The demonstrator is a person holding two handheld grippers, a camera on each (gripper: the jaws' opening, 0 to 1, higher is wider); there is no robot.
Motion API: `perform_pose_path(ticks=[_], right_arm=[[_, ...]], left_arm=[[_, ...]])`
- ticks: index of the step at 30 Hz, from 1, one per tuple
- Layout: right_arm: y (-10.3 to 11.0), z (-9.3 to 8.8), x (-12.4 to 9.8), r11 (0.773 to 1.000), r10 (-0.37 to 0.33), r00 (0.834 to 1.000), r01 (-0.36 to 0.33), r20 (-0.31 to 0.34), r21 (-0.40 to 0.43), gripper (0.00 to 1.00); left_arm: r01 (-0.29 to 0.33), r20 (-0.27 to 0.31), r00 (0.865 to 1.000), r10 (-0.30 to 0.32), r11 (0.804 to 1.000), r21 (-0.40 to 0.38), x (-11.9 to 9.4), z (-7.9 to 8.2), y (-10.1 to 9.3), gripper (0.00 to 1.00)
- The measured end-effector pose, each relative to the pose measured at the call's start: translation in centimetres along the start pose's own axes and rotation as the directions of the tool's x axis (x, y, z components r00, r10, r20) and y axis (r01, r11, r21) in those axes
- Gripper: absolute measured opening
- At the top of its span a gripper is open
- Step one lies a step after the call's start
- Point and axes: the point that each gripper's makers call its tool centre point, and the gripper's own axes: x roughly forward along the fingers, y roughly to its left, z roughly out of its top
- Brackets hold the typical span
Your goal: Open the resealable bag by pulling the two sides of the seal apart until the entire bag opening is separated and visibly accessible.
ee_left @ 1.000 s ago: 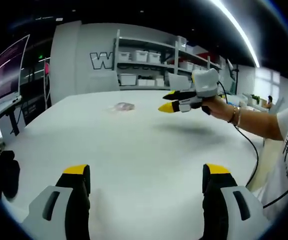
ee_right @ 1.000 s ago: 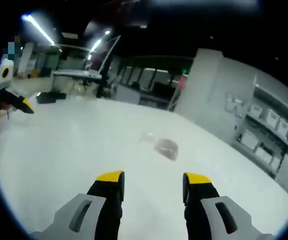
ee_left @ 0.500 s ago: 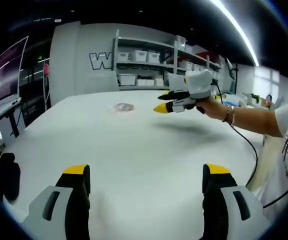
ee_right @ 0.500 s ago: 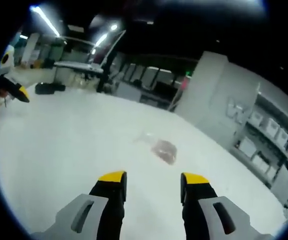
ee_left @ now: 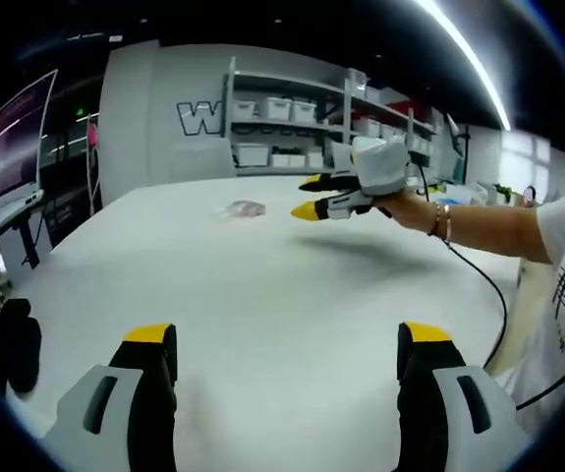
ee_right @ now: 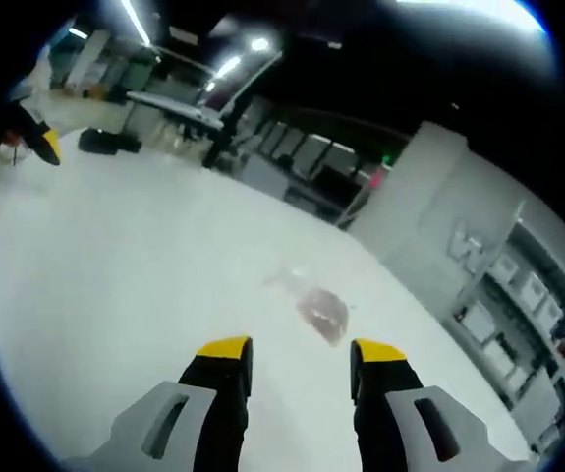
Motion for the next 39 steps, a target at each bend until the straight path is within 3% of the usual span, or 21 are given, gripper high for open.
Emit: perform_pose_path(ticks=[19, 31, 39], right_arm=[[-0.4, 0.3, 2.3, 1.0, 0.012, 1.0, -0.011, 0.004, -0.028, 0.35], [-0.6, 0.7, 4.4, 0.991, 0.024, 1.0, -0.022, 0.009, -0.131, 0.33], [-0.6, 0.8, 5.1, 0.963, 0.024, 1.0, -0.022, 0.005, -0.27, 0.32]], left_arm=[[0.006, 0.002, 1.0, -0.006, 1.0, 0.0, 0.2, 0.2, -0.1, 0.92], [-0.001, 0.0, 1.0, 0.001, 1.0, -0.009, 0.3, 0.1, 0.6, 0.92], [-0.008, -0.003, 1.0, 0.008, 1.0, -0.01, 0.5, 0.2, 1.0, 0.92]])
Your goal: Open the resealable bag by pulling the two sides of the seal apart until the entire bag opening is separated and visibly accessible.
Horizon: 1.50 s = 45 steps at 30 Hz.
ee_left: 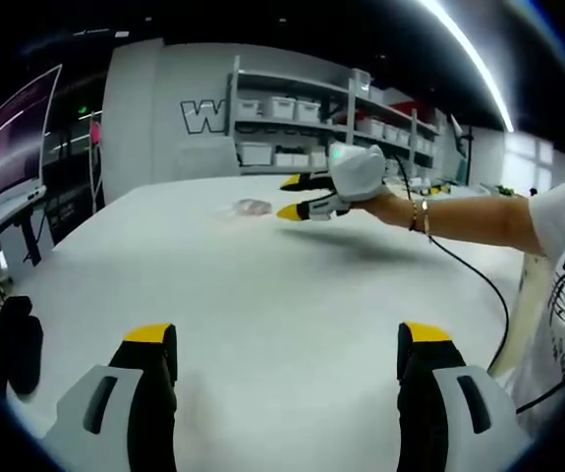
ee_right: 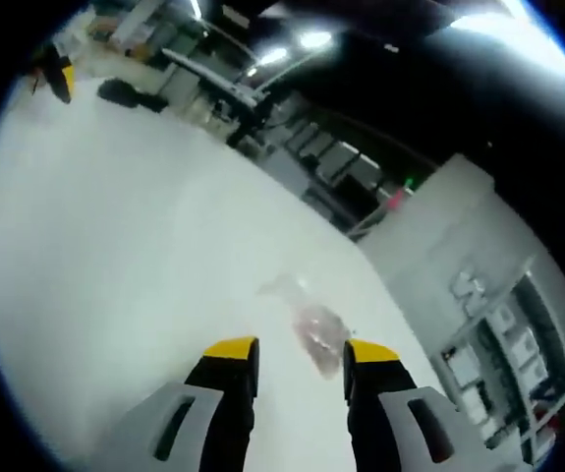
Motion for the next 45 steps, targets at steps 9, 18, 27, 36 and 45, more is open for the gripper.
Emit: perform_pose_path(ticks=[9, 18, 27, 36, 45], right_arm=[[0.6, 0.6, 0.9, 0.985, -0.001, 1.0, 0.001, 0.001, -0.172, 0.31], [0.6, 0.8, 2.3, 0.966, 0.001, 1.0, -0.001, -0.001, -0.258, 0.3], [1.0, 0.8, 3.7, 0.953, 0.009, 1.0, -0.011, -0.009, -0.303, 0.29], [0.9, 0.5, 4.1, 0.947, 0.014, 1.0, -0.019, -0.017, -0.32, 0.29], [1.1, 0.8, 4.4, 0.945, 0.026, 1.0, -0.029, -0.014, -0.327, 0.29]], left_arm=[[0.003, -0.002, 1.0, -0.003, 1.0, 0.0, 0.1, 0.0, -0.2, 0.92], [0.005, 0.001, 1.0, -0.005, 1.0, 0.006, 0.1, 0.1, -0.4, 0.92], [-0.001, 0.003, 1.0, 0.001, 1.0, 0.001, -0.1, 0.0, 0.1, 0.92], [-0.003, -0.001, 1.0, 0.003, 1.0, -0.012, 0.2, -0.4, 0.6, 0.92], [-0.003, -0.006, 1.0, 0.003, 1.0, -0.019, 0.5, -0.4, 1.1, 0.92]])
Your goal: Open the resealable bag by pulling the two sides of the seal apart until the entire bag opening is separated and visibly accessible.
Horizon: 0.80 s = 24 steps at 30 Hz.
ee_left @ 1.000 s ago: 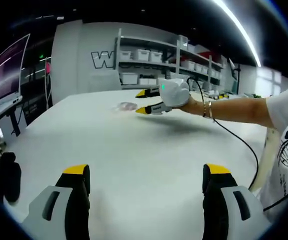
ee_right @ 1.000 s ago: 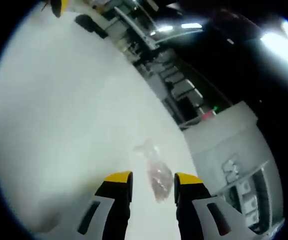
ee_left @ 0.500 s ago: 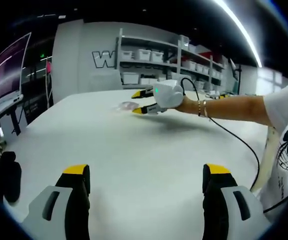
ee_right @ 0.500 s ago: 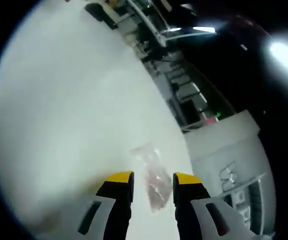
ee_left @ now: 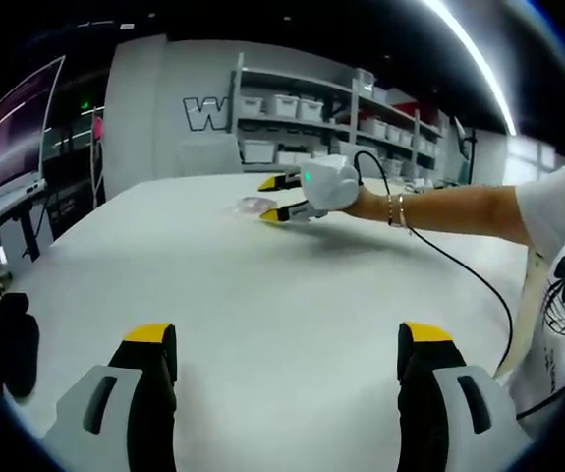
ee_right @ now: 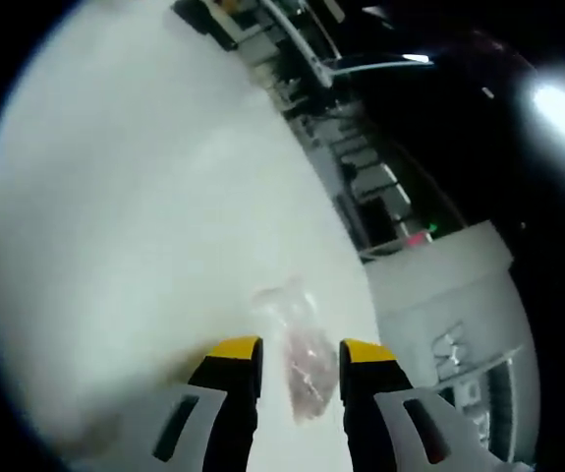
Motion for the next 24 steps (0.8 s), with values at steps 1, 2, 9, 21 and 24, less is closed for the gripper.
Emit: perform_pose_path(ticks=[1, 2, 9, 21, 24], right_arm=[[-0.1, 0.1, 0.2, 1.0, 0.001, 1.0, -0.001, 0.001, -0.001, 0.29], [-0.1, 0.1, 0.3, 1.0, 0.002, 1.0, -0.002, 0.001, -0.003, 0.29], [-0.5, 0.3, 0.6, 1.0, 0.012, 1.0, -0.012, 0.0, -0.014, 0.29], [0.0, 0.5, 1.4, 0.998, 0.048, 0.999, -0.048, -0.001, -0.049, 0.29], [-0.1, 0.5, 1.7, 0.997, 0.05, 0.999, -0.05, -0.002, -0.058, 0.29]], left_arm=[[0.0, 0.0, 1.0, 0.0, 1.0, -0.001, 0.0, 0.0, 0.1, 0.92], [0.0, 0.0, 1.0, 0.0, 1.0, -0.001, 0.0, 0.0, 0.1, 0.92], [-0.004, 0.005, 1.0, 0.004, 1.0, 0.001, -0.1, 0.4, 0.5, 0.92], [-0.008, 0.007, 1.0, 0.008, 1.0, -0.01, 0.0, 0.3, 0.9, 0.92], [-0.01, 0.009, 1.0, 0.01, 1.0, -0.013, 0.0, 0.3, 1.0, 0.92]])
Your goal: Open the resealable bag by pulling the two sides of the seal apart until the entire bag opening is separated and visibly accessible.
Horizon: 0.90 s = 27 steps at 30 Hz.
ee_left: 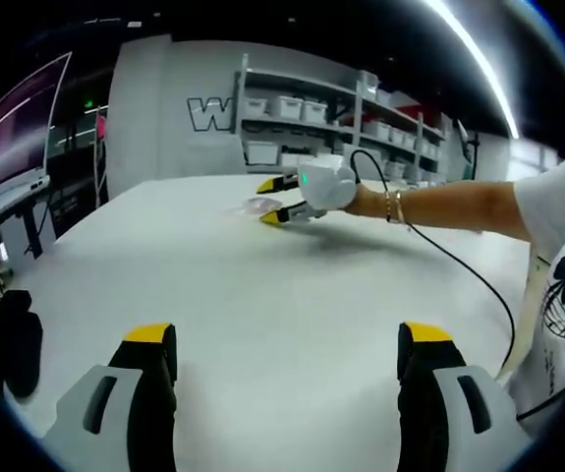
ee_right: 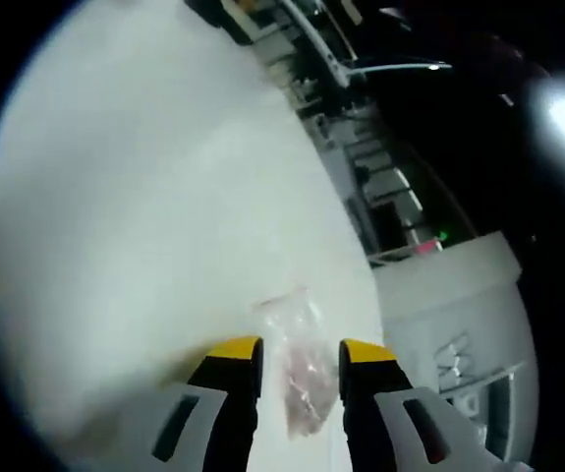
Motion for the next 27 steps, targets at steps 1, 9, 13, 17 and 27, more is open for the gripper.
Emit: perform_pose_path(ticks=[1, 9, 13, 17, 27], right_arm=[[0.0, 0.0, 0.1, 1.0, 0.001, 1.0, -0.001, 0.0, -0.001, 0.29], [-0.3, 0.0, 1.2, 0.999, 0.006, 1.0, -0.006, -0.003, -0.033, 0.28], [-0.3, 0.1, 1.4, 1.0, -0.001, 1.0, 0.001, -0.002, -0.029, 0.26], [-0.2, 0.1, 1.5, 0.995, 0.003, 1.0, -0.005, 0.019, 0.1, 0.26], [-0.2, 1.4, 1.6, 0.967, 0.01, 0.996, -0.031, 0.085, 0.253, 0.28]], left_arm=[[-0.001, 0.0, 1.0, 0.001, 1.0, -0.001, 0.0, 0.0, 0.1, 0.92], [-0.005, 0.0, 1.0, 0.005, 1.0, -0.012, 0.1, -0.3, 0.4, 0.92], [-0.006, -0.001, 1.0, 0.006, 1.0, -0.015, 0.2, -0.5, 0.5, 0.92], [-0.007, -0.002, 1.0, 0.007, 1.0, -0.018, 0.1, -0.6, 0.6, 0.92], [-0.006, -0.004, 1.0, 0.006, 1.0, -0.02, 0.3, -0.8, 0.5, 0.92]])
